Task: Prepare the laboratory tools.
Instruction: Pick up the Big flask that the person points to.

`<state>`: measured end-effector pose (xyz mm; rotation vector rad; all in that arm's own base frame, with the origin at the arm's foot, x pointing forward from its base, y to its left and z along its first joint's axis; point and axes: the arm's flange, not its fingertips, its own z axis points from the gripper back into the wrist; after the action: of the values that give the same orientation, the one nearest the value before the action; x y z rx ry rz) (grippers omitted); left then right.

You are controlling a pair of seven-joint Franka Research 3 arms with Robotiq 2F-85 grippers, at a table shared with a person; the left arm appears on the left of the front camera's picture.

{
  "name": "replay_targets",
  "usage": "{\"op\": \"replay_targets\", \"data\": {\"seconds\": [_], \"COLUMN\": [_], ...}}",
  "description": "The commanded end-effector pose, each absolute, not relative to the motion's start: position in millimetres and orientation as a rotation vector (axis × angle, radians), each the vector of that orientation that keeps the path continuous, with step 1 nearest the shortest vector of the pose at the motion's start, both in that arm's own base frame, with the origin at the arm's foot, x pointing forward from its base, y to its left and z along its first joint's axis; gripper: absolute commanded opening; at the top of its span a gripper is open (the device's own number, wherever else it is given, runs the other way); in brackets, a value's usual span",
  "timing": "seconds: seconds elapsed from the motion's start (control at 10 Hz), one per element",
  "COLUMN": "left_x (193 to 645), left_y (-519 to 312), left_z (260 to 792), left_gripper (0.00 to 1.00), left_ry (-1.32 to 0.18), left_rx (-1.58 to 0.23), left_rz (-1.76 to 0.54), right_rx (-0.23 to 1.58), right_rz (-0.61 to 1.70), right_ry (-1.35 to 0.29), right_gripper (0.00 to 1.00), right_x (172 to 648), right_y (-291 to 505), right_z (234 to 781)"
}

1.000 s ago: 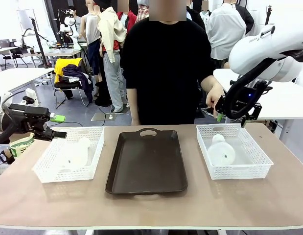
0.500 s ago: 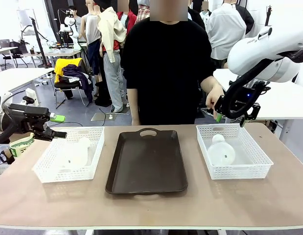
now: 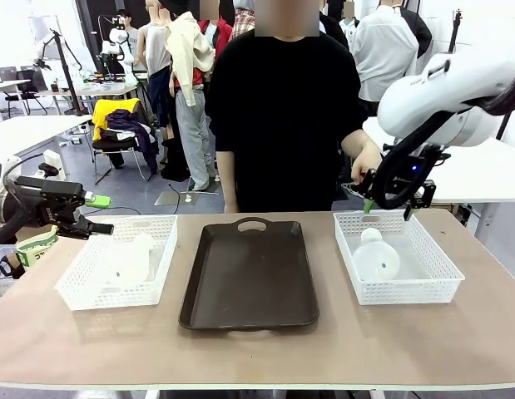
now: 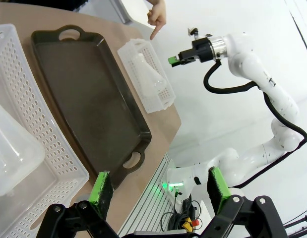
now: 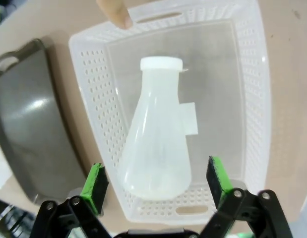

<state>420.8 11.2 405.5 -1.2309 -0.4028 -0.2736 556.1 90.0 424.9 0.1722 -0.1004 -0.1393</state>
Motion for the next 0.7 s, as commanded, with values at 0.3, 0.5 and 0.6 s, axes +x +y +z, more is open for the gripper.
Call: {"op": "replay_targets", "data": {"seconds": [0.3,0.5,0.6], "left_x": [420.4,420.4,420.4], "left_y": [12.4,12.4,12.4], "left_z": [406.5,406.5,406.5], "left_gripper": [1.0,1.0,1.0], "left_ry": [-0.409,-0.409,-0.409], "left_rx": [-1.239,-1.239,-1.239], "left_rz": [-0.276,-0.276,-0.276], "right_rx": [0.017,0.024,0.022], "right_rz": [-0.226,-0.294,-0.313], "right_ry": [-0.158,-0.189,-0.204], "right_gripper": [1.0,1.0,1.0], "right_x": [587.5,588.3,589.4], "right_y": [112.4,114.5,115.4], "right_z": [383.2,370.5,364.8]}}
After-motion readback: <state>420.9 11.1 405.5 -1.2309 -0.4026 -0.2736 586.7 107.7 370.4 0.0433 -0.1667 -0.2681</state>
